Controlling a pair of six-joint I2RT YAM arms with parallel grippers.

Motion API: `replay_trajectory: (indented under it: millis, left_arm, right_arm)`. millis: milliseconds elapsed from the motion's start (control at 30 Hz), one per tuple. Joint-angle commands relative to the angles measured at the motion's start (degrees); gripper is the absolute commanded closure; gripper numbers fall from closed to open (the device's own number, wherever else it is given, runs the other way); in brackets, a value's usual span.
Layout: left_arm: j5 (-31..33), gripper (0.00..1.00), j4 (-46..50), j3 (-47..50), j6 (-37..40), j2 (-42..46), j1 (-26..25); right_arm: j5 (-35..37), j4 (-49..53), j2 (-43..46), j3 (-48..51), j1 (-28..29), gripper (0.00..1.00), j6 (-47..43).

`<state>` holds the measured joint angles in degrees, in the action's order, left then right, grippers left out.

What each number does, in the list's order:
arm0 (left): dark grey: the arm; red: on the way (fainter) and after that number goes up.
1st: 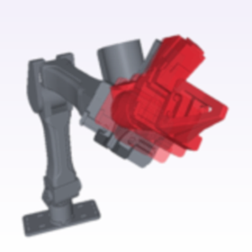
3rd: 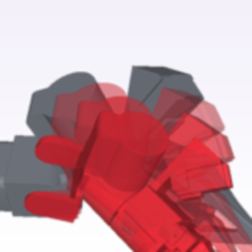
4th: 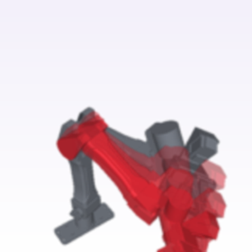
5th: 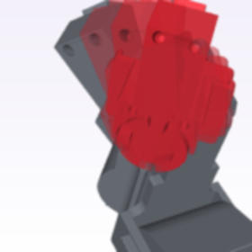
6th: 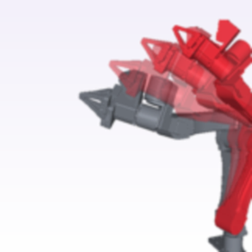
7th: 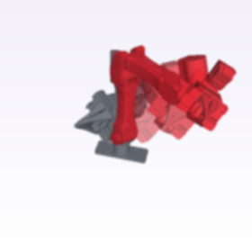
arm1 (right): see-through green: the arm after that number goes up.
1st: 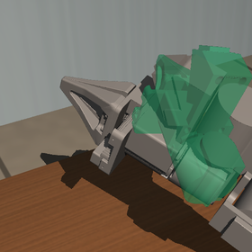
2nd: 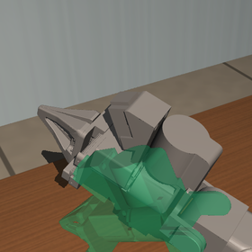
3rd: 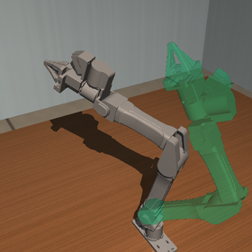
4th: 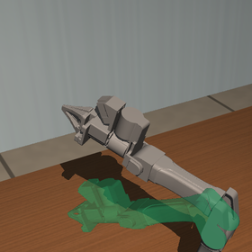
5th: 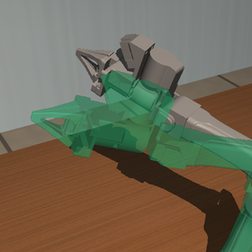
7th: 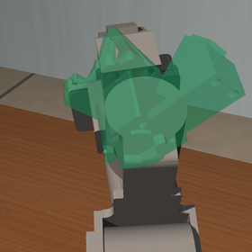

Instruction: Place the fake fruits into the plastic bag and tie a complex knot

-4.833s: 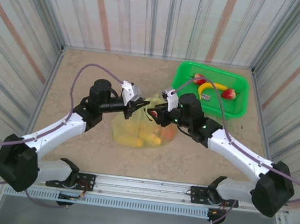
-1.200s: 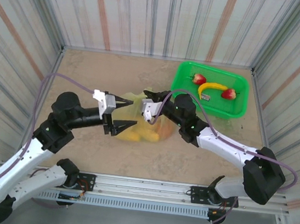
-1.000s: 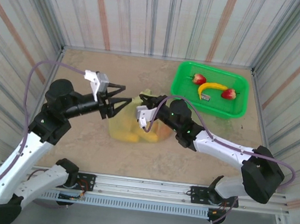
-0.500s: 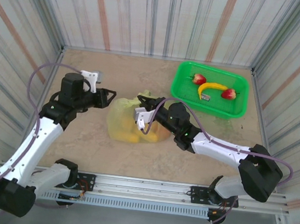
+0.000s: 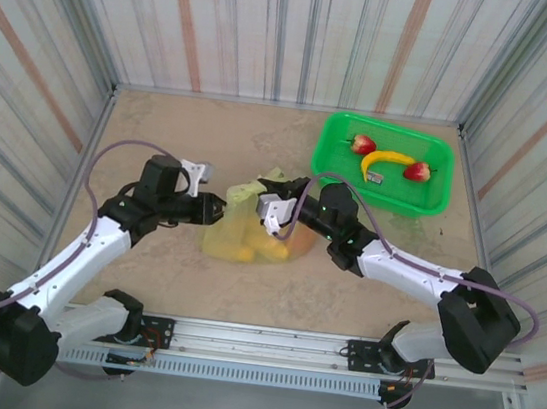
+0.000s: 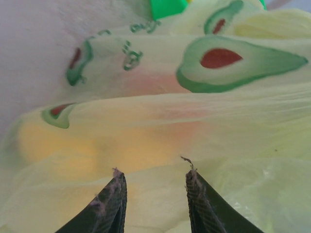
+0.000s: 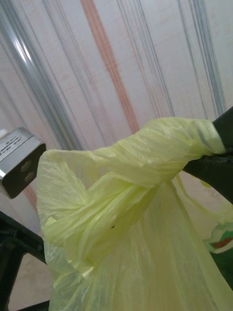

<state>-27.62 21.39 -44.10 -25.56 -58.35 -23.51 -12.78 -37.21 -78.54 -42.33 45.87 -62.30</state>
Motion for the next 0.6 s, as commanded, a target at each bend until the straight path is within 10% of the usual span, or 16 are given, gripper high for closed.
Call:
replay_trajectory:
  millis: [0, 567]
  left_arm:
    - [-2.1, 0.63, -2.6, 1.1, -1.4, -0.7, -4.0]
    - [0.3, 0.62, -17.5, 6.7, -6.9, 3.7, -17.0]
  right_arm:
    - [-6.3, 1.7, 1.5, 1.1, -0.4, 1.0, 0.0]
    - [-16.8, -6.9, -0.3, -0.5, -4.1, 1.0, 13.3]
